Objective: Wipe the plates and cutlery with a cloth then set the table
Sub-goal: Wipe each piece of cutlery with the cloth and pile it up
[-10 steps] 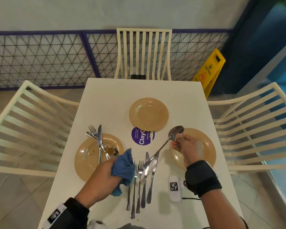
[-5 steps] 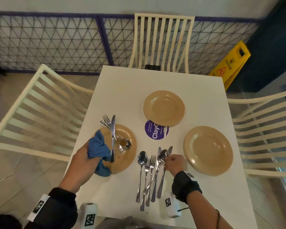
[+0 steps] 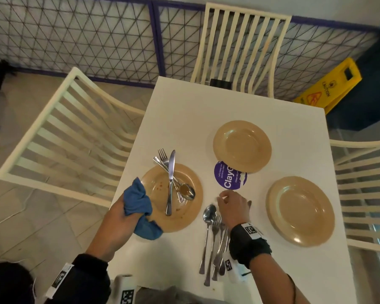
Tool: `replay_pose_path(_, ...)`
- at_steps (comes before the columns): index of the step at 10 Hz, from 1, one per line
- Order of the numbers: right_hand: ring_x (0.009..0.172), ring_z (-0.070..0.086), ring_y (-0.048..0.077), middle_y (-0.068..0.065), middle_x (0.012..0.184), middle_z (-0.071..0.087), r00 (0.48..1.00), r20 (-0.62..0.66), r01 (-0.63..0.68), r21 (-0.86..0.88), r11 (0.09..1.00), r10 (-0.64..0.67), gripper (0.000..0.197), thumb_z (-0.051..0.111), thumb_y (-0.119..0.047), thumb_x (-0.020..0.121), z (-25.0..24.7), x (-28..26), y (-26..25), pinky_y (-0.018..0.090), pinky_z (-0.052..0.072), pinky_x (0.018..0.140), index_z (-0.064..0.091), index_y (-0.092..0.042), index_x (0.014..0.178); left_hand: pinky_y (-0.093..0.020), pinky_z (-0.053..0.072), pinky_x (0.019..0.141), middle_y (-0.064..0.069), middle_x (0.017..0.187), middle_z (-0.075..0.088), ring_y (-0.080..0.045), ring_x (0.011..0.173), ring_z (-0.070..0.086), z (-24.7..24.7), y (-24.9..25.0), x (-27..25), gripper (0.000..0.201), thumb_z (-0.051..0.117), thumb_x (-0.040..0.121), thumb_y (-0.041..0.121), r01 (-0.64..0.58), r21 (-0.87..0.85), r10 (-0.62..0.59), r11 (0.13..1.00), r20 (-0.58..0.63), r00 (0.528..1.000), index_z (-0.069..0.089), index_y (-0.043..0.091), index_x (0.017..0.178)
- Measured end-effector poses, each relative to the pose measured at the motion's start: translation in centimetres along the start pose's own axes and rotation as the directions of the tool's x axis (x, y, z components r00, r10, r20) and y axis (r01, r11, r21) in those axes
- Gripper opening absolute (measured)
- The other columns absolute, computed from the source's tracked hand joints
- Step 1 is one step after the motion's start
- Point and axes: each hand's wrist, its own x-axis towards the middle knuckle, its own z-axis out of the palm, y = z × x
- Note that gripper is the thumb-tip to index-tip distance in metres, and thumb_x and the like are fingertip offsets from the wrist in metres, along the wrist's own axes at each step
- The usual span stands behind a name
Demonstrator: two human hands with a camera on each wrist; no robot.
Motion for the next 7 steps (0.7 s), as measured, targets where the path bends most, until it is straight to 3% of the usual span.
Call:
replay_pose_path(1,0.09,0.066,0.019,-0.001,0.098,0.071,0.977,0.18,0.118,-0.001,0.993,-0.115,0.02,0.055,-0.033,0.095,3.6,-1.1,-4.5,0.033,0.053,0.081,0.07,-0.021,0.102,-0.044,0.051,0.099,-0.001,0.118,0.066,-0.02,0.111,0.063,-0.5,-1.0,1.0,0.037,0.065,0.094,0.009,0.036,-0.041,-0.036,0.999,0.001,0.999,0.055,0.016,0.129)
replay_pose_path(2,0.085,0.064,0.022,0.002,0.093,0.067,0.954,0.28,0.134,-0.073,0.988,-0.108,0.022,0.052,-0.03,0.096,6.6,-1.1,-7.6,0.031,0.05,0.075,0.068,-0.016,0.1,-0.042,0.051,0.088,-0.015,0.106,0.068,-0.029,0.103,0.064,-0.6,-0.9,1.4,0.021,0.058,0.098,0.006,0.115,-0.155,-0.113,0.981,0.025,0.993,0.06,0.01,0.118)
replay_pose_path(3,0.077,0.059,0.018,-0.002,0.082,0.06,0.956,0.286,0.11,-0.134,0.985,-0.067,0.026,0.055,-0.036,0.096,8.7,-0.4,-9.3,0.028,0.042,0.069,0.067,-0.013,0.094,-0.043,0.053,0.093,-0.014,0.114,0.068,-0.026,0.106,0.065,-0.7,-2.0,2.0,0.031,0.061,0.096,0.009,0.153,-0.2,-0.14,0.968,0.079,0.987,0.055,0.01,0.127)
replay_pose_path(4,0.077,0.062,0.017,-0.002,0.082,0.062,0.953,0.298,0.101,-0.165,0.981,-0.048,0.03,0.055,-0.04,0.097,10.4,0.5,-9.7,0.029,0.049,0.068,0.068,-0.013,0.092,-0.031,0.056,0.08,0.005,0.092,0.072,-0.017,0.094,0.069,-1.5,-2.6,2.2,0.02,0.062,0.094,0.009,0.147,-0.152,-0.135,0.977,0.09,0.987,0.063,0.02,0.111)
replay_pose_path(5,0.08,0.066,0.019,0.003,0.088,0.067,0.945,0.323,0.11,-0.182,0.977,-0.047,0.026,0.054,-0.034,0.098,10.8,1.0,-10.1,0.033,0.058,0.076,0.069,-0.013,0.092,-0.03,0.051,0.073,-0.011,0.078,0.064,-0.018,0.079,0.062,-1.7,-2.0,2.3,0.016,0.055,0.088,0.005,0.113,-0.136,-0.095,0.984,0.132,0.987,0.063,0.014,0.099)
replay_pose_path(6,0.083,0.067,0.021,0.005,0.092,0.067,0.941,0.335,0.101,-0.178,0.979,-0.036,0.023,0.057,-0.033,0.097,11.0,1.2,-10.2,0.034,0.057,0.075,0.067,-0.013,0.095,-0.029,0.051,0.078,-0.006,0.091,0.064,-0.015,0.09,0.064,-1.9,-1.9,2.4,0.035,0.057,0.079,0.014,0.084,-0.129,-0.063,0.988,0.163,0.985,0.057,0.017,0.114)
replay_pose_path(7,0.078,0.066,0.024,0.005,0.094,0.065,0.937,0.348,0.064,-0.211,0.975,0.013,0.019,0.06,-0.03,0.088,11.3,1.2,-10.7,0.037,0.059,0.074,0.065,-0.013,0.094,-0.029,0.053,0.089,0.009,0.116,0.06,-0.01,0.107,0.062,-1.8,-1.7,2.3,0.062,0.059,0.082,-0.004,0.121,-0.122,-0.101,0.985,0.16,0.982,0.043,0.033,0.129)
